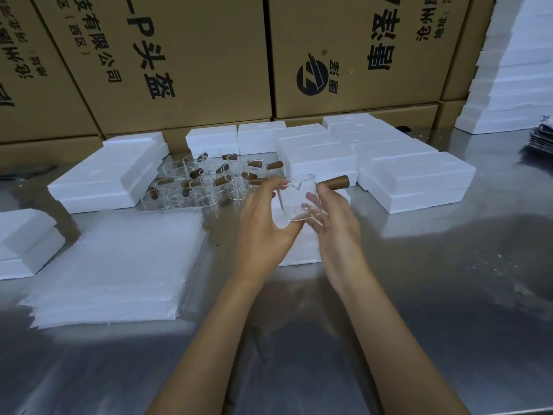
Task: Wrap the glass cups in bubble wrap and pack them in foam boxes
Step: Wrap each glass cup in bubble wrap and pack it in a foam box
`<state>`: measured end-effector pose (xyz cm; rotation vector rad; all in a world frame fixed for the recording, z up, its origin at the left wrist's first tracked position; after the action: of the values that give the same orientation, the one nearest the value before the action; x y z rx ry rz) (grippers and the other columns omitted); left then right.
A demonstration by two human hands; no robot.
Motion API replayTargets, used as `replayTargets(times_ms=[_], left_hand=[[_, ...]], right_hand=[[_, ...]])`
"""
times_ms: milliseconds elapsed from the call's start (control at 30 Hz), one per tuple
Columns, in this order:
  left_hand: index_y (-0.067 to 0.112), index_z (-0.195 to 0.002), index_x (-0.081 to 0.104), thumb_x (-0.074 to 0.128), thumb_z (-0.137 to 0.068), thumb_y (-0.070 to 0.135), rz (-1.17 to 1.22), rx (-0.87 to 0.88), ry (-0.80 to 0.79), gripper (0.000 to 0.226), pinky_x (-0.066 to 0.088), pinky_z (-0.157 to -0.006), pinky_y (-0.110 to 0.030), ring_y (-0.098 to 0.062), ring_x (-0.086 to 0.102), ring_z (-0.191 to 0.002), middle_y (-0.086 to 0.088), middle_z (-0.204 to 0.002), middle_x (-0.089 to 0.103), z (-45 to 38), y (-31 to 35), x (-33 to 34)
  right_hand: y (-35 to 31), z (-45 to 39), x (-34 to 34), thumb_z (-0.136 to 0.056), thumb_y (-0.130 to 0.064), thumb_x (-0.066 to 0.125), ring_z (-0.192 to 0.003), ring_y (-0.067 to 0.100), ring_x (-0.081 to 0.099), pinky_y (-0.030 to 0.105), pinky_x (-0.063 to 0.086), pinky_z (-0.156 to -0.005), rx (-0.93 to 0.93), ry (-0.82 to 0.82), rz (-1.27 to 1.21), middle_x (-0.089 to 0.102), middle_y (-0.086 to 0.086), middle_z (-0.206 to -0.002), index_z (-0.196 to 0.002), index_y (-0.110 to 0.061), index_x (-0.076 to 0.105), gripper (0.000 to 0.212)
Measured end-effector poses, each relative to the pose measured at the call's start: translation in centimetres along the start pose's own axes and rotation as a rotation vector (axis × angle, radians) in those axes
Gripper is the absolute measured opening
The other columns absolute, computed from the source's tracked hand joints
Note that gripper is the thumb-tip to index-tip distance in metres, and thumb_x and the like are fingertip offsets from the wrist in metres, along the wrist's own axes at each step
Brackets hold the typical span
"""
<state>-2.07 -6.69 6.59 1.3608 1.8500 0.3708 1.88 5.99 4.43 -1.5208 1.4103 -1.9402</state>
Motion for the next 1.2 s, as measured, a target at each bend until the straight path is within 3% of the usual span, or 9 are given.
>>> replayTargets(times_ms=[167, 300, 367, 567, 667, 733, 933, 1067, 1200], left_hand=[[0.037, -0.129, 0.05, 0.081, -0.078, 0.033, -0.18, 0.108, -0.001, 0.06, 0.029, -0.105, -0.022, -0.004, 0.045, -0.123, 0.022, -0.128, 0.054, 0.2, 0.1, 0.1], [0.031, -0.132, 0.05, 0.079, -0.08, 0.03, -0.259, 0.169, 0.036, 0.06, 0.02, -0.101, -0.02, -0.008, 0.043, -0.124, 0.015, -0.129, 0.056, 0.3, 0.7, 0.1], [0.031, -0.135, 0.049, 0.078, -0.081, 0.027, -0.251, 0.147, 0.025, 0.061, 0.022, -0.102, -0.023, -0.008, 0.043, -0.124, 0.014, -0.129, 0.056, 0.3, 0.6, 0.1], [0.037, -0.151, 0.03, 0.08, -0.078, 0.039, -0.16, 0.051, -0.072, 0.088, 0.024, -0.113, -0.029, 0.004, 0.035, -0.131, 0.02, -0.147, 0.044, 0.5, 0.1, 0.8], [0.033, -0.149, 0.038, 0.08, -0.082, 0.04, -0.101, -0.008, -0.018, 0.079, 0.023, -0.116, -0.028, -0.003, 0.038, -0.136, 0.015, -0.149, 0.046, 0.2, -0.5, 0.5], [0.028, -0.144, 0.046, 0.08, -0.083, 0.033, -0.088, -0.008, 0.008, 0.07, 0.028, -0.118, -0.037, -0.012, 0.042, -0.138, 0.01, -0.146, 0.051, -0.1, -0.7, 0.2], [0.031, -0.143, 0.047, 0.079, -0.083, 0.02, -0.004, -0.031, 0.047, 0.069, 0.036, -0.115, -0.043, -0.003, 0.042, -0.136, 0.015, -0.146, 0.05, -0.1, -0.8, -0.2], [0.041, -0.14, 0.047, 0.073, -0.084, 0.012, 0.2, -0.143, -0.009, 0.069, 0.044, -0.108, -0.035, -0.001, 0.052, -0.126, 0.024, -0.135, 0.056, -0.3, -1.1, -0.1], [0.05, -0.132, 0.047, 0.07, -0.083, 0.01, 0.322, -0.19, -0.002, 0.067, 0.048, -0.106, -0.04, 0.0, 0.055, -0.123, 0.03, -0.127, 0.06, -0.3, -0.9, -0.3]], right_hand=[[-1.3, -0.5, -2.0, -0.096, -0.033, 0.065, -0.091, 0.016, 0.064, 0.026, 0.051, -0.093, -0.048, 0.068, -0.105, 0.065, 0.004, -0.094, -0.098, -0.012, 0.066, 0.021], [-1.5, -0.6, -2.7, -0.095, -0.029, 0.066, -0.061, 0.009, 0.045, 0.019, 0.044, -0.062, -0.068, 0.138, 0.046, 0.05, -0.004, -0.069, -0.094, -0.012, 0.066, 0.017], [-1.6, -0.6, -2.5, -0.098, -0.024, 0.063, -0.056, 0.009, 0.045, 0.019, 0.043, -0.056, -0.077, 0.097, 0.044, 0.053, -0.001, -0.066, -0.1, -0.005, 0.065, 0.019], [-1.4, -0.7, -2.3, -0.101, -0.014, 0.056, -0.069, 0.012, 0.058, 0.023, 0.05, -0.063, -0.105, 0.058, 0.038, 0.065, 0.01, -0.088, -0.099, -0.006, 0.066, 0.012], [-1.2, -0.7, -2.1, -0.102, -0.01, 0.053, -0.07, 0.013, 0.06, 0.023, 0.052, -0.066, -0.105, 0.012, 0.012, 0.067, 0.006, -0.084, -0.099, -0.007, 0.066, 0.014], [-1.1, -0.7, -1.8, -0.103, -0.007, 0.051, -0.071, 0.014, 0.06, 0.023, 0.053, -0.067, -0.096, -0.028, 0.005, 0.066, 0.007, -0.085, -0.1, -0.006, 0.065, 0.014], [-1.2, -0.3, -1.1, -0.102, 0.0, 0.048, -0.077, 0.019, 0.061, 0.026, 0.055, -0.072, -0.114, -0.109, 0.084, 0.064, 0.014, -0.097, -0.109, -0.001, 0.06, 0.014], [-1.8, 0.2, -1.0, -0.098, -0.003, 0.058, -0.075, 0.011, 0.064, 0.025, 0.056, -0.072, -0.227, -0.067, 0.303, 0.071, 0.004, -0.091, -0.108, -0.004, 0.064, 0.011], [-1.9, 0.9, -0.2, -0.095, -0.007, 0.064, -0.079, 0.006, 0.065, 0.024, 0.055, -0.077, -0.346, -0.052, 0.482, 0.072, -0.014, -0.087, -0.095, -0.022, 0.063, 0.015]])
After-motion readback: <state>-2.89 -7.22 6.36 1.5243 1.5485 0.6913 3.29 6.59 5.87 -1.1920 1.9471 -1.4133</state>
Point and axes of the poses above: each hand's wrist, its own z-axis away from the middle knuckle, its own x-axis out of the palm, y = z × x, the point moved 5 cm from there along -z, towards the middle knuckle
